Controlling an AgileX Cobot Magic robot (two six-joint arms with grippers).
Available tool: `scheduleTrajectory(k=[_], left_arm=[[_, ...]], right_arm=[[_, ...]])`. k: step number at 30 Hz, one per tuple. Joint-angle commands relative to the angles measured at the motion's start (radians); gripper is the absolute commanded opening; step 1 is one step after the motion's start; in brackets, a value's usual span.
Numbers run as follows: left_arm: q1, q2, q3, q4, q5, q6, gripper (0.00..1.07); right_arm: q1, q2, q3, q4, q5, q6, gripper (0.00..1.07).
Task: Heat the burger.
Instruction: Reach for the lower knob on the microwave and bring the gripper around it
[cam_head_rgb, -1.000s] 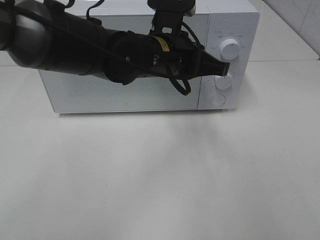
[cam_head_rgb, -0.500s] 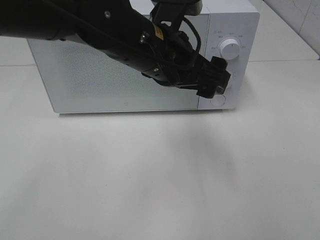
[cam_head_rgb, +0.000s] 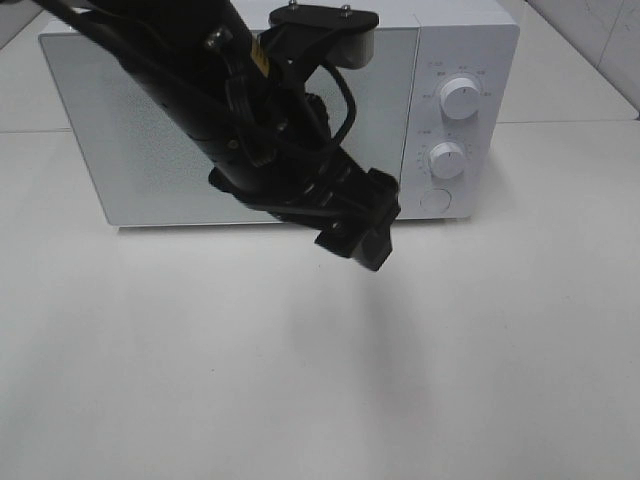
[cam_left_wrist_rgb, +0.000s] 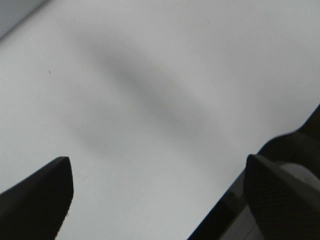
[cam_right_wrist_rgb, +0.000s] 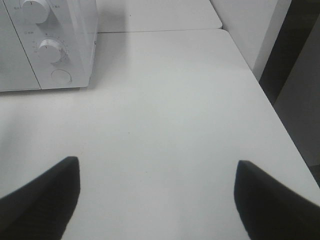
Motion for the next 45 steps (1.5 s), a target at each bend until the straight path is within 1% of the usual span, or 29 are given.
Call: scheduleTrajectory(k=[1, 5, 7, 9, 10, 11, 12, 14, 15, 16, 17, 19, 20, 22, 23, 24, 25, 26, 27, 28, 30, 31, 33, 36, 37, 39, 42, 44, 45], left_arm=[[-0.003, -0.026, -0.009, 0.043, 0.169, -0.004, 0.85], [0.002, -0.033, -0.009, 0.054, 0.248, -0.018, 0.85], [0.039, -0.039, -0.009, 0.054, 0.302, -0.043, 0.85], [0.055, -0.042, -0.009, 0.054, 0.319, -0.043, 0.85], [0.105, -0.051, -0.009, 0.05, 0.352, -0.043, 0.85], [0.105, -0.051, -0.009, 0.05, 0.352, -0.043, 0.85], [0.154, -0.063, -0.009, 0.046, 0.371, -0.043, 0.85], [0.178, -0.066, -0.009, 0.043, 0.38, -0.043, 0.85], [0.238, -0.081, -0.007, 0.029, 0.396, -0.043, 0.85], [0.238, -0.081, -0.007, 0.029, 0.396, -0.043, 0.85], [0.303, -0.093, -0.005, 0.004, 0.419, -0.043, 0.85], [0.329, -0.099, -0.002, -0.009, 0.431, -0.043, 0.85], [0.394, -0.12, 0.01, -0.037, 0.456, -0.041, 0.85], [0.419, -0.135, 0.021, -0.044, 0.462, -0.037, 0.84], [0.48, -0.167, 0.046, -0.053, 0.465, -0.034, 0.84], [0.51, -0.186, 0.062, -0.053, 0.465, -0.034, 0.84], [0.51, -0.186, 0.062, -0.053, 0.465, -0.034, 0.84], [0.562, -0.224, 0.091, -0.052, 0.465, -0.034, 0.84], [0.592, -0.245, 0.109, -0.051, 0.465, -0.034, 0.84], [0.592, -0.245, 0.109, -0.051, 0.465, -0.034, 0.84], [0.676, -0.311, 0.163, -0.051, 0.465, -0.034, 0.84], [0.676, -0.311, 0.163, -0.051, 0.465, -0.034, 0.84], [0.777, -0.4, 0.244, -0.046, 0.462, -0.019, 0.84], [0.799, -0.427, 0.266, -0.046, 0.46, -0.007, 0.84], [0.835, -0.48, 0.306, -0.046, 0.453, 0.009, 0.84], [0.871, -0.575, 0.375, -0.046, 0.427, 0.012, 0.84], [0.874, -0.602, 0.393, -0.044, 0.41, 0.012, 0.84], [0.877, -0.699, 0.455, -0.029, 0.369, 0.012, 0.84], [0.877, -0.699, 0.455, -0.029, 0.369, 0.012, 0.84]], right_arm=[[-0.005, -0.035, 0.002, 0.002, -0.011, -0.014, 0.76], [-0.005, -0.035, 0.002, 0.002, -0.011, -0.014, 0.76], [-0.005, -0.035, 0.002, 0.002, -0.011, -0.014, 0.76], [-0.005, -0.035, 0.002, 0.002, -0.011, -0.014, 0.76], [-0.005, -0.035, 0.002, 0.002, -0.011, -0.014, 0.76], [-0.005, -0.035, 0.002, 0.002, -0.011, -0.014, 0.76], [-0.005, -0.035, 0.002, 0.002, -0.011, -0.014, 0.76], [-0.005, -0.035, 0.002, 0.002, -0.011, -0.014, 0.76], [-0.005, -0.035, 0.002, 0.002, -0.011, -0.014, 0.76], [-0.005, -0.035, 0.002, 0.002, -0.011, -0.014, 0.76], [-0.005, -0.035, 0.002, 0.002, -0.011, -0.014, 0.76], [-0.005, -0.035, 0.002, 0.002, -0.011, -0.014, 0.76], [-0.005, -0.035, 0.002, 0.002, -0.011, -0.014, 0.76], [-0.005, -0.035, 0.002, 0.002, -0.011, -0.014, 0.76], [-0.005, -0.035, 0.002, 0.002, -0.011, -0.014, 0.76], [-0.005, -0.035, 0.002, 0.002, -0.011, -0.014, 0.76], [-0.005, -0.035, 0.002, 0.002, -0.011, -0.014, 0.76], [-0.005, -0.035, 0.002, 0.002, -0.011, -0.014, 0.76], [-0.005, -0.035, 0.002, 0.002, -0.011, -0.014, 0.76], [-0.005, -0.035, 0.002, 0.002, -0.011, -0.014, 0.76], [-0.005, -0.035, 0.002, 0.002, -0.011, -0.014, 0.76], [-0.005, -0.035, 0.002, 0.002, -0.011, -0.014, 0.76], [-0.005, -0.035, 0.002, 0.002, -0.011, -0.014, 0.76], [-0.005, -0.035, 0.002, 0.002, -0.011, -0.014, 0.76], [-0.005, -0.035, 0.002, 0.002, -0.011, -0.014, 0.76], [-0.005, -0.035, 0.002, 0.002, -0.011, -0.014, 0.76], [-0.005, -0.035, 0.002, 0.002, -0.011, -0.014, 0.76], [-0.005, -0.035, 0.002, 0.002, -0.011, -0.014, 0.76], [-0.005, -0.035, 0.002, 0.002, -0.011, -0.014, 0.76]])
